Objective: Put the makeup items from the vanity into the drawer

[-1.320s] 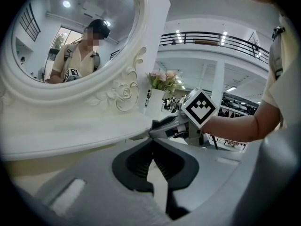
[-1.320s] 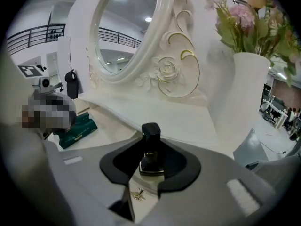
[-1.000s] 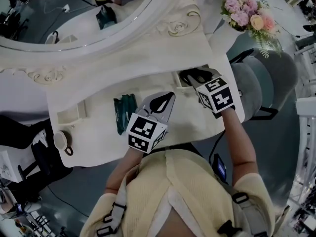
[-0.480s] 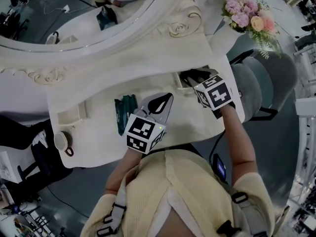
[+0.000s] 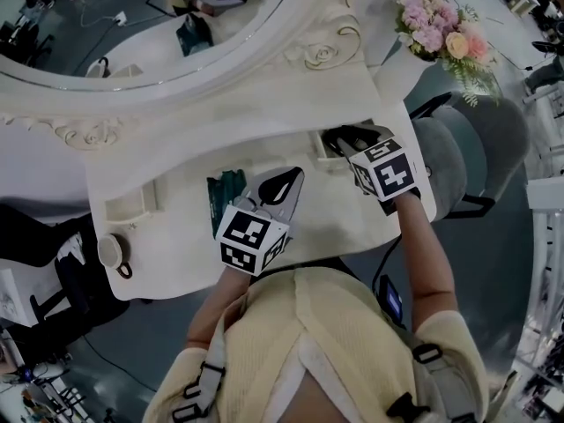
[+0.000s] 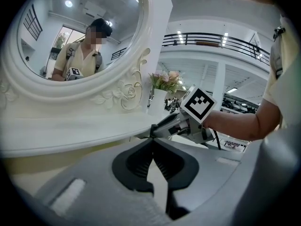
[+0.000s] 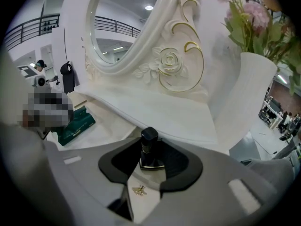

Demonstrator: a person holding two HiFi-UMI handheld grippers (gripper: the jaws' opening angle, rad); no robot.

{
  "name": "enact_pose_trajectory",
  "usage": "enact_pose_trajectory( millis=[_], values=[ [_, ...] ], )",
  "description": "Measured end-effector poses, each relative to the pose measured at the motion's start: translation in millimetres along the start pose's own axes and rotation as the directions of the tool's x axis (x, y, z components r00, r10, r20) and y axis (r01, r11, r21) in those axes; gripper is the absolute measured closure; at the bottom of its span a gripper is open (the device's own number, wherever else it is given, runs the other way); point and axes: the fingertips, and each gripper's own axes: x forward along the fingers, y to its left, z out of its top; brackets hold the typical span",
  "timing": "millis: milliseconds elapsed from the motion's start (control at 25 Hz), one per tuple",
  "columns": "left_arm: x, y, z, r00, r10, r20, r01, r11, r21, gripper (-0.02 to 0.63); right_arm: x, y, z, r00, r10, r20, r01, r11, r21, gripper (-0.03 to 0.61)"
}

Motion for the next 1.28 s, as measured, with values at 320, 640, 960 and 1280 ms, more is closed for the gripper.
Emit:
enact_pose_trajectory(
  millis=[320, 640, 960, 1280],
  values=[
    [-12, 8, 3, 0.999, 0.029, 0.023, -0.029, 1.0, -0.006, 0.614, -22, 6, 10, 0.998, -0.008, 0.069, 0.007, 1.0, 0.019, 0.443],
    [-31, 19, 17, 0.992, 0.095, 0.087, -0.094, 0.996, -0.012, 0.614, -52, 21, 25, 0.988, -0.002, 0.156, -0.003, 1.0, 0.03, 0.445],
    [-48, 28, 24, 0.983, 0.136, 0.119, -0.136, 0.991, -0.015, 0.614, -73, 36, 36, 0.973, 0.018, 0.23, -0.03, 0.998, 0.049, 0.449],
    [-62, 39, 27, 0.976, 0.172, 0.13, -0.17, 0.985, -0.026, 0.614, -84, 51, 36, 0.968, 0.04, 0.249, -0.054, 0.997, 0.048, 0.465]
  ],
)
